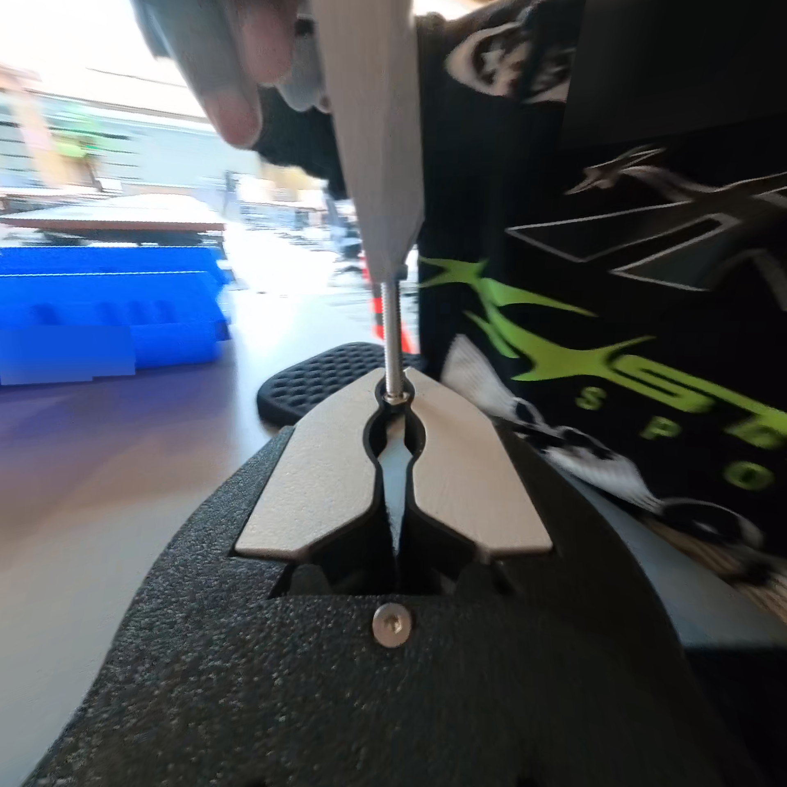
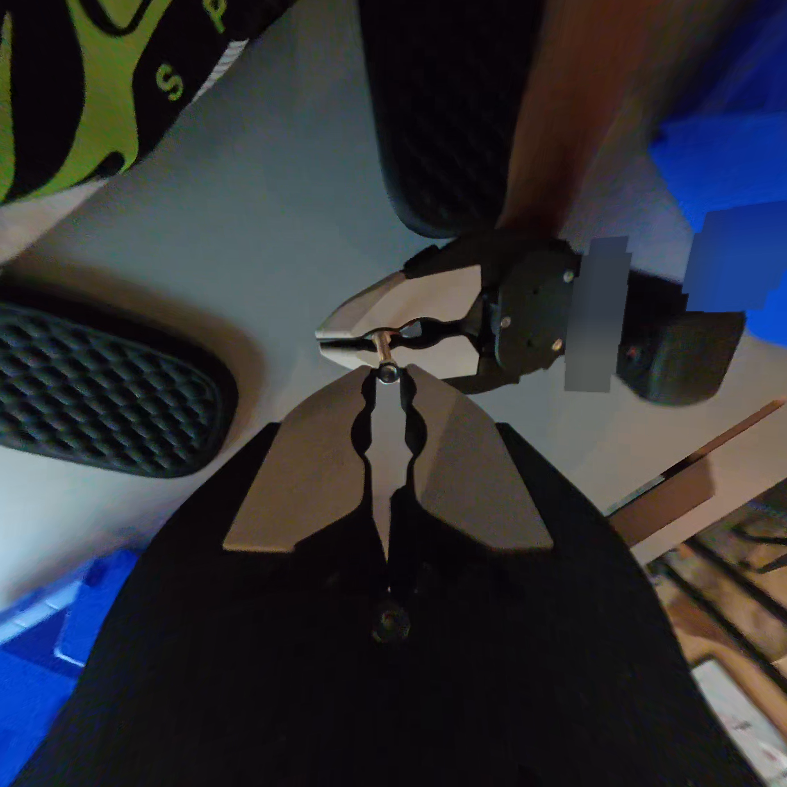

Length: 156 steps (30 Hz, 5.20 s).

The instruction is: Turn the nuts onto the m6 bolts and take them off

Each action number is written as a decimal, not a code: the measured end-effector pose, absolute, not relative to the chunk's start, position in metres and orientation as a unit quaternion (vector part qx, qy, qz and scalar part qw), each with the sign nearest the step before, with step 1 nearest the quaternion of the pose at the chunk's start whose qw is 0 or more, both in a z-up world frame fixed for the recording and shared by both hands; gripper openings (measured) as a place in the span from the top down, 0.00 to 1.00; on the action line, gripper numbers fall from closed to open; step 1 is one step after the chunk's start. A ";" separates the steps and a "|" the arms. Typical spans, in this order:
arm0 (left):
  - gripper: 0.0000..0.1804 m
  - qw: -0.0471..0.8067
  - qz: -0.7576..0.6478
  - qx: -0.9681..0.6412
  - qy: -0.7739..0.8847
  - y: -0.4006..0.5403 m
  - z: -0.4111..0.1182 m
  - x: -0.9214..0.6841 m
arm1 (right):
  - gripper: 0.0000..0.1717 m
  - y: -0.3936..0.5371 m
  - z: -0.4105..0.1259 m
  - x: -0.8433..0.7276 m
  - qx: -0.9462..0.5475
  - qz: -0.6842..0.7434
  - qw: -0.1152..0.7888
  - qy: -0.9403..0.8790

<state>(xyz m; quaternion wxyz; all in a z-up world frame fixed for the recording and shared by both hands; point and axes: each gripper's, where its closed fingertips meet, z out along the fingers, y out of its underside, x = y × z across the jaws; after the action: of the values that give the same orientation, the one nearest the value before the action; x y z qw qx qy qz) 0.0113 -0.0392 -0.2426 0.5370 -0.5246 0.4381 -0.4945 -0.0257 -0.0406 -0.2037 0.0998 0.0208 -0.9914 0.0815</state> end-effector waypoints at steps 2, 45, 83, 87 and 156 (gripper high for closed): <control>0.99 0.511 -0.528 -0.505 0.453 -0.047 -0.241 0.011 | 0.94 -0.043 -0.203 -0.027 0.066 0.075 0.105 -0.989; 0.98 0.663 -0.310 -0.611 0.301 -0.010 -0.242 -0.007 | 0.65 -0.020 -0.167 -0.036 -0.356 0.515 0.413 -0.661; 0.98 0.642 -0.339 -0.614 0.308 -0.011 -0.244 -0.004 | 0.77 -0.020 -0.195 -0.031 -0.369 0.574 0.381 -0.624; 0.98 0.639 -0.337 -0.617 0.313 -0.011 -0.245 -0.003 | 0.79 -0.023 -0.194 -0.029 -0.355 0.505 0.315 -0.721; 0.98 0.635 -0.344 -0.618 0.312 -0.012 -0.245 -0.003 | 0.94 0.295 -0.335 0.277 -0.804 -0.008 0.095 -0.587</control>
<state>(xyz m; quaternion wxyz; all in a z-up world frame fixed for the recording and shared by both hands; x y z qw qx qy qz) -0.0033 -0.0120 -0.2452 0.6347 -0.6180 0.3118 -0.3436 0.2774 0.2953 -0.3350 0.0951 -0.8041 -0.5868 -0.0078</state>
